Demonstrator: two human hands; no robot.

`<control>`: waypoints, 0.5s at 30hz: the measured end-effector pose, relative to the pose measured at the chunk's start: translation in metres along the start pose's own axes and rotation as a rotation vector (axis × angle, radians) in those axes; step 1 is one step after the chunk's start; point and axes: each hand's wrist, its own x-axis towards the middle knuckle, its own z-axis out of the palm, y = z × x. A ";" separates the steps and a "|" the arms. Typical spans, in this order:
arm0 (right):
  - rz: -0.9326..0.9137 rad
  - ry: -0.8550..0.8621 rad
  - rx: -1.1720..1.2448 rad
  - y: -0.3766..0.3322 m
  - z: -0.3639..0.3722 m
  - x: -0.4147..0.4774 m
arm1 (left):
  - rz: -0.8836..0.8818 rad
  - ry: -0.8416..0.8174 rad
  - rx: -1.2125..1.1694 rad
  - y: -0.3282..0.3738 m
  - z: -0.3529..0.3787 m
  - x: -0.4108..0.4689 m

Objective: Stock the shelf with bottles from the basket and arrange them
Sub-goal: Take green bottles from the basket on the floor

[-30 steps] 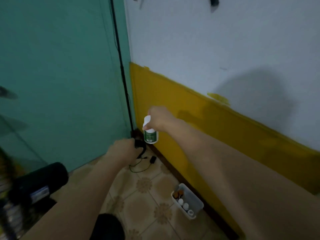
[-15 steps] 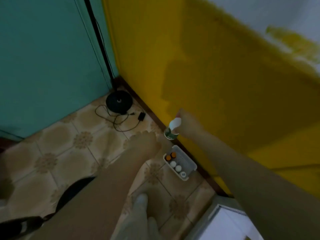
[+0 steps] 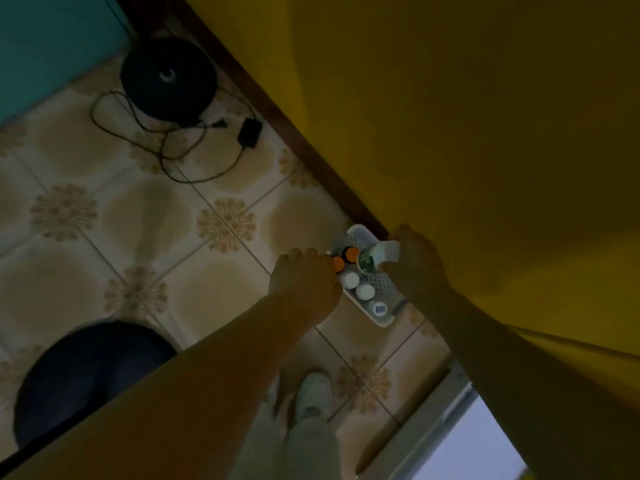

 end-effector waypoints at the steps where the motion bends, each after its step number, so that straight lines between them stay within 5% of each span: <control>1: 0.008 0.000 -0.009 0.012 0.017 0.015 | 0.012 -0.010 -0.002 0.000 0.017 0.018; 15: 0.113 0.001 -0.068 0.110 0.189 0.161 | 0.025 -0.077 0.024 -0.008 0.199 0.159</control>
